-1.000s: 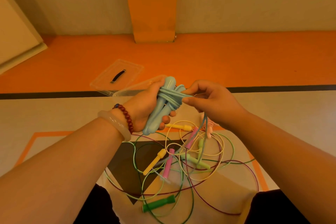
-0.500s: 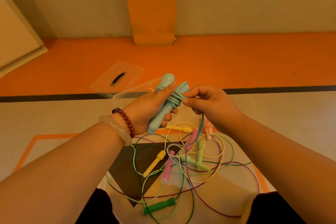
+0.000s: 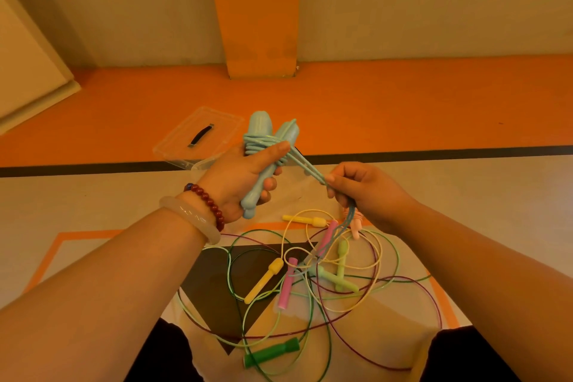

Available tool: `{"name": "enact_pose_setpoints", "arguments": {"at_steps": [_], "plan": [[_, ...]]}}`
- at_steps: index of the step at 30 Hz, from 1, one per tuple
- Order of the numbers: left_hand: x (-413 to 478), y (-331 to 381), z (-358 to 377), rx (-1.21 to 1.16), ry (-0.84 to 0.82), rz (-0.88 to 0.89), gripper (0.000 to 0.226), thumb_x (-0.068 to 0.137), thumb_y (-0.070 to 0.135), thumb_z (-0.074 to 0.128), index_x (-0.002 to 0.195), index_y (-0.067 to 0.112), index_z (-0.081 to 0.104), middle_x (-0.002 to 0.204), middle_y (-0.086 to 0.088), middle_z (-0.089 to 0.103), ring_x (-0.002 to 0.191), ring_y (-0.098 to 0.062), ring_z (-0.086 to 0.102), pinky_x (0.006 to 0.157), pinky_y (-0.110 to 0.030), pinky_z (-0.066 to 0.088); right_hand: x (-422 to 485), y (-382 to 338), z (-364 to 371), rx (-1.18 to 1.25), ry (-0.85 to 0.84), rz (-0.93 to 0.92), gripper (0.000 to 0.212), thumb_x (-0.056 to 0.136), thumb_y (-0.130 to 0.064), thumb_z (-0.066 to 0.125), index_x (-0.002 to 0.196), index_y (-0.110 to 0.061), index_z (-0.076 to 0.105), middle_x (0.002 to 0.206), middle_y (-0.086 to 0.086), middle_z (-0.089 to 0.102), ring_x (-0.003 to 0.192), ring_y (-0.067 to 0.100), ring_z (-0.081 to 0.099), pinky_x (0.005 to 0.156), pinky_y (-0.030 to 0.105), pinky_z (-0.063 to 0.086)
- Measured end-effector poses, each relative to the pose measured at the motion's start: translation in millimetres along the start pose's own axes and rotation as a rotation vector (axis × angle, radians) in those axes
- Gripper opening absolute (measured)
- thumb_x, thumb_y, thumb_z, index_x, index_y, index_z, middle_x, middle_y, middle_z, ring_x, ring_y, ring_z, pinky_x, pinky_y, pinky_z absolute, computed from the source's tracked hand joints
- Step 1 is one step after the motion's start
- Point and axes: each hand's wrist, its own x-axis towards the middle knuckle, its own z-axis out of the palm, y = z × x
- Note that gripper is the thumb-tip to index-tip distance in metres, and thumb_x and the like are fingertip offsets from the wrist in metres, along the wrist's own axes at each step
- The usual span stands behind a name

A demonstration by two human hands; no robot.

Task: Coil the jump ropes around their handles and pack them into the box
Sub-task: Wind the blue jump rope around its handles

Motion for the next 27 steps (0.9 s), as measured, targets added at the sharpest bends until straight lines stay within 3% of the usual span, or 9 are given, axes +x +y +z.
{"name": "enact_pose_setpoints", "arguments": {"at_steps": [4,8,15,19,23,26,27], "plan": [[0.3,5.0,-8.1,0.002,-0.001,0.032,0.016,0.090,0.002,0.059,0.095,0.016,0.058,0.070,-0.004,0.051,0.042,-0.005,0.044,0.039,-0.017,0.039,1.5,9.4,-4.6,-0.051,0.085,0.050,0.022,0.094,-0.025,0.058,0.075,-0.015,0.063,0.059,-0.007,0.056,0.055,0.008,0.040,0.055,0.023,0.037],[-0.7,2.9,-12.8,0.038,-0.003,0.062,0.025,0.090,-0.004,0.056,0.106,0.014,0.056,0.078,-0.006,0.056,0.047,-0.007,0.053,0.046,-0.018,0.047,3.1,8.1,-10.2,-0.095,0.148,0.017,0.021,0.092,-0.027,0.061,0.075,-0.016,0.064,0.061,-0.005,0.056,0.057,0.010,0.040,0.055,0.025,0.035],[-2.6,-0.4,-15.3,0.043,-0.007,0.045,0.018,0.091,-0.001,0.055,0.098,0.014,0.061,0.090,-0.009,0.067,0.063,-0.009,0.069,0.056,-0.018,0.054,2.7,12.7,-17.0,-0.147,0.133,0.040,0.022,0.091,-0.024,0.062,0.072,-0.014,0.064,0.050,-0.012,0.053,0.056,0.010,0.039,0.056,0.025,0.034],[-6.1,-3.2,-8.5,0.002,-0.105,0.010,0.017,0.093,0.001,0.052,0.102,0.013,0.060,0.086,-0.006,0.067,0.058,-0.008,0.064,0.053,-0.018,0.052,5.7,11.5,-17.9,-0.162,0.167,0.036,0.020,0.090,-0.025,0.065,0.071,-0.017,0.066,0.058,-0.011,0.059,0.060,0.009,0.043,0.060,0.027,0.037],[-7.9,-7.1,-1.9,-0.139,-0.162,-0.098,0.016,0.094,0.000,0.047,0.099,0.011,0.057,0.076,-0.003,0.055,0.047,-0.006,0.050,0.044,-0.016,0.044,6.3,14.9,-10.3,-0.210,0.106,0.065,0.018,0.088,-0.027,0.067,0.072,-0.020,0.066,0.073,0.002,0.064,0.068,0.016,0.050,0.066,0.034,0.042],[-8.8,-9.5,5.7,-0.166,-0.174,-0.171,0.010,0.089,0.019,0.056,0.097,0.014,0.057,0.073,-0.002,0.051,0.042,-0.006,0.045,0.040,-0.016,0.040,4.6,15.4,-0.5,-0.294,0.053,0.076,0.015,0.089,-0.028,0.065,0.077,-0.020,0.066,0.078,0.001,0.066,0.072,0.013,0.053,0.068,0.030,0.045],[-8.4,-10.6,8.4,-0.165,-0.161,-0.184,0.020,0.083,0.031,0.059,0.095,0.015,0.057,0.071,-0.001,0.051,0.041,-0.006,0.044,0.039,-0.016,0.039,4.4,14.9,1.5,-0.322,0.035,0.075,0.014,0.090,-0.029,0.064,0.078,-0.021,0.065,0.078,-0.001,0.065,0.071,0.012,0.053,0.067,0.027,0.045]]}}
